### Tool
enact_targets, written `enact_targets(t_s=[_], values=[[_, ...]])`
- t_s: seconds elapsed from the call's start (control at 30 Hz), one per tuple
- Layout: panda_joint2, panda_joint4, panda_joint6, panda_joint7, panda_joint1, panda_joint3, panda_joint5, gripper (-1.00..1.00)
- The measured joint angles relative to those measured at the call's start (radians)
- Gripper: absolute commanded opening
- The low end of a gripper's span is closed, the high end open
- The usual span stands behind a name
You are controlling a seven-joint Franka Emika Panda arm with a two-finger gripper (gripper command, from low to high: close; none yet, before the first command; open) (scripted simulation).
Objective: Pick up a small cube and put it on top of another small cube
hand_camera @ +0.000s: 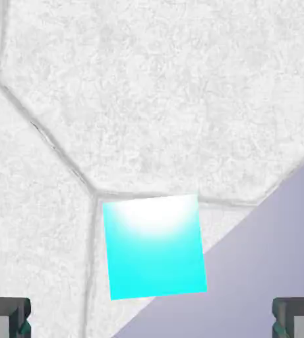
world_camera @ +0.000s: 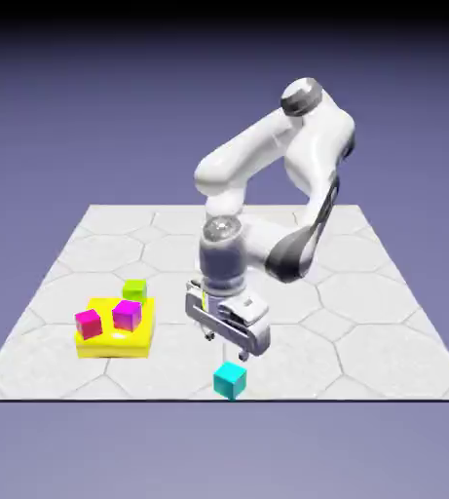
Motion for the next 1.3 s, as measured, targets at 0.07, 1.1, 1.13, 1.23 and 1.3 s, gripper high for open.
enact_targets(t_s=[0.07,1.1,1.13,1.23,1.3], values=[[-0.042,0.007,0.036,-0.031,-0.034,0.07,0.06,0.0],[0.22,-0.192,0.217,0.871,0.666,-0.836,-0.4,-1.0],[0.23,-0.201,0.226,0.909,0.694,-0.872,-0.417,-1.0],[0.258,-0.226,0.255,1.022,0.781,-0.981,-0.469,-1.0],[0.278,-0.243,0.274,1.098,0.839,-1.053,-0.503,-1.0]])
